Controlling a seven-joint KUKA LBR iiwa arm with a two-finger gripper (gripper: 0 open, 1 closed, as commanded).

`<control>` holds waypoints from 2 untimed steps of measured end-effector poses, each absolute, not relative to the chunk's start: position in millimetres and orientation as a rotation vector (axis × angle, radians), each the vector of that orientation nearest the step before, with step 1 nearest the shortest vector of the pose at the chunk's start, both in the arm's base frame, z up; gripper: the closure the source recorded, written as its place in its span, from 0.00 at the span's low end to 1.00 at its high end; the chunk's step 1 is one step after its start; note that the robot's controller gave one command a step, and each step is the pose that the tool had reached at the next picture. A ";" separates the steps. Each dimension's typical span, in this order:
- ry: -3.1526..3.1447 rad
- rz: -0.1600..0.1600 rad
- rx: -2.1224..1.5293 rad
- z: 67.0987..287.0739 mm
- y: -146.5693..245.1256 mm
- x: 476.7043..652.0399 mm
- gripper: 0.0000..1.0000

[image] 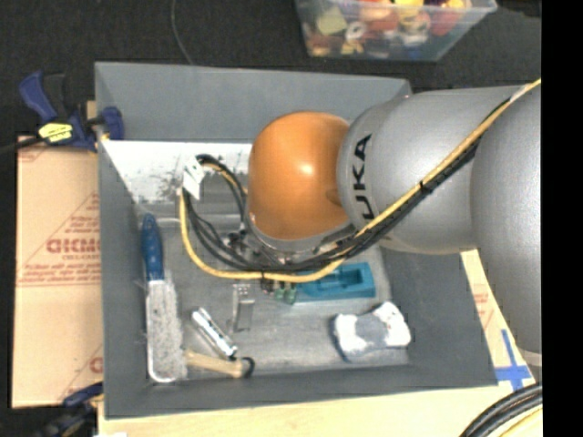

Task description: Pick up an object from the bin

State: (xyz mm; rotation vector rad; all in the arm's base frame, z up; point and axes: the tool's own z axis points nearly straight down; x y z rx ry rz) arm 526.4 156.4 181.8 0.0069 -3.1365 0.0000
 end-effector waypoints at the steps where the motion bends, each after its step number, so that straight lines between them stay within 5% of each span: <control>1: -3.144 -0.002 -0.002 185.7 155.5 528.3 0.00; 2: -3.136 -0.003 -0.178 69.5 154.7 518.5 0.00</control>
Offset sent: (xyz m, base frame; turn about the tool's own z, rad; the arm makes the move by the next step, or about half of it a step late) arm -0.0080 -0.0010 -0.1118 0.1182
